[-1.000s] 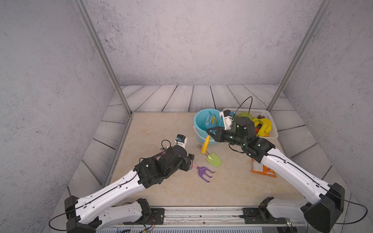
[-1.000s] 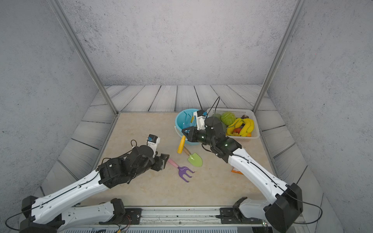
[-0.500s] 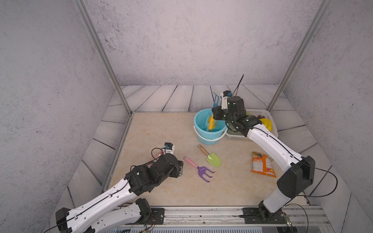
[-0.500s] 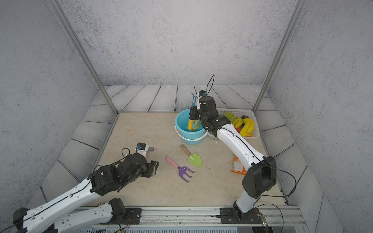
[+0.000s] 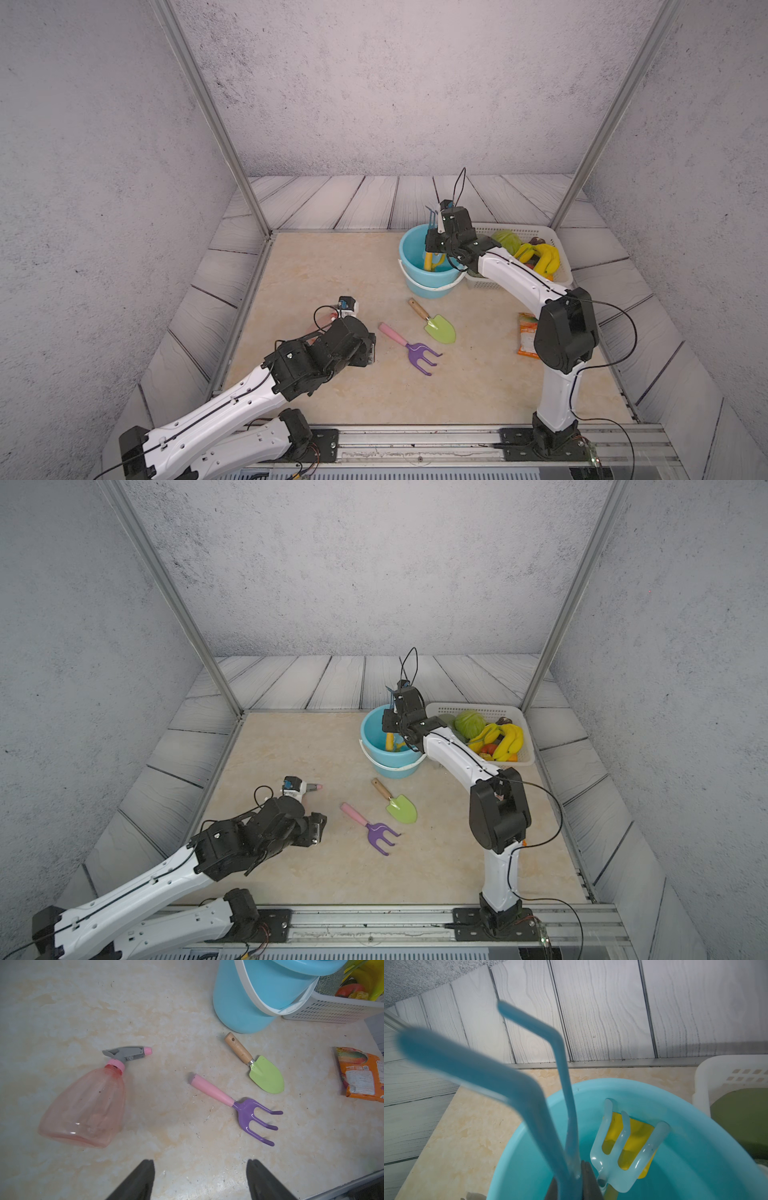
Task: Organize the gardening tools
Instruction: Place the gardening tool in the container.
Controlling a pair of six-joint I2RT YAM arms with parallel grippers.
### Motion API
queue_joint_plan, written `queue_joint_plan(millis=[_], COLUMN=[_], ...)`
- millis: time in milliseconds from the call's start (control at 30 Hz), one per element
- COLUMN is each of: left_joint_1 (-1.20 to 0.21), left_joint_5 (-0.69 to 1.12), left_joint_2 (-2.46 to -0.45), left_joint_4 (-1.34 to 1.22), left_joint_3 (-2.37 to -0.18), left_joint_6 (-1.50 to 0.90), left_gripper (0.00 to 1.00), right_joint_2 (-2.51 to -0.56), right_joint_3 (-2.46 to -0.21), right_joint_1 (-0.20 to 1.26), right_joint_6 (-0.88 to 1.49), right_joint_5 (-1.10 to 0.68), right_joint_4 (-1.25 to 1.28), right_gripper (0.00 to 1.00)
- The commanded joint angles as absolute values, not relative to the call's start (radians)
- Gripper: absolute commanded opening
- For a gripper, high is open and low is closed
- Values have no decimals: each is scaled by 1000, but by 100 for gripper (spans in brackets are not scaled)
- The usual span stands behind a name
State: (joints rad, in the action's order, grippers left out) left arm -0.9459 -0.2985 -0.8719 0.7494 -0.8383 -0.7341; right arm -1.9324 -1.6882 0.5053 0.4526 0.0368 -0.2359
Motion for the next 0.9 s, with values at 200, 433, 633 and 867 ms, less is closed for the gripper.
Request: queue_joint_plan(millis=[200, 433, 633, 867], left_joint_1=[-921, -891, -861, -833], left_joint_5=[-263, -219, -172, -107], left_joint_2=[-917, -956, -1003, -1118], left_joint_4=[714, 678, 638, 597], left_joint_3=[-832, -829, -855, -924], left_joint_6=[-739, -749, -716, -645], left_gripper=[76, 76, 77, 81], right_joint_2=[-1997, -1965, -1869, -1661], right_joint_3=[-1665, -1670, -1687, -1559], right_joint_1=[501, 500, 482, 473], right_joint_6=[503, 511, 485, 462], right_joint_5=[0, 12, 18, -1], right_joint_4=[-153, -203, -298, -366], right_gripper=[10, 39, 50, 53])
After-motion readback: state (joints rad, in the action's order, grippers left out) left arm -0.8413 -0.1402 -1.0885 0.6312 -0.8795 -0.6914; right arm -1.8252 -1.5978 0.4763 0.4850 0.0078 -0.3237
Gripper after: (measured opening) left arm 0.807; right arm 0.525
